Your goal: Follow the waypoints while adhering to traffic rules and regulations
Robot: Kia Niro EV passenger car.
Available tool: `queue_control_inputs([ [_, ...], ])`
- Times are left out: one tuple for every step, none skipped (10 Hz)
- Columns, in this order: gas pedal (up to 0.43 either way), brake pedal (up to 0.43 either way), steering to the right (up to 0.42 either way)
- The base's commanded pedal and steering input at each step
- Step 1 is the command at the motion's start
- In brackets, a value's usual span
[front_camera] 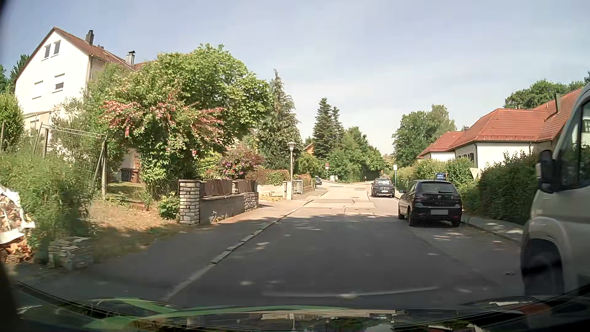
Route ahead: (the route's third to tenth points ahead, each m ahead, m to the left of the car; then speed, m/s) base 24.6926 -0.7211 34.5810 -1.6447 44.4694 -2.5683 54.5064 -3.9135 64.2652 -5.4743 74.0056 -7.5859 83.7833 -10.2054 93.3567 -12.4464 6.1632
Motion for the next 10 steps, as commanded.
queue_control_inputs([
  [0.079, 0.000, 0.021],
  [0.079, 0.000, 0.020],
  [0.079, 0.000, 0.018],
  [0.079, 0.000, 0.018],
  [0.079, 0.000, 0.018],
  [0.087, 0.000, 0.018],
  [0.087, 0.000, 0.018],
  [0.087, 0.000, 0.018],
  [0.087, 0.000, 0.018],
  [0.087, 0.000, 0.018],
])
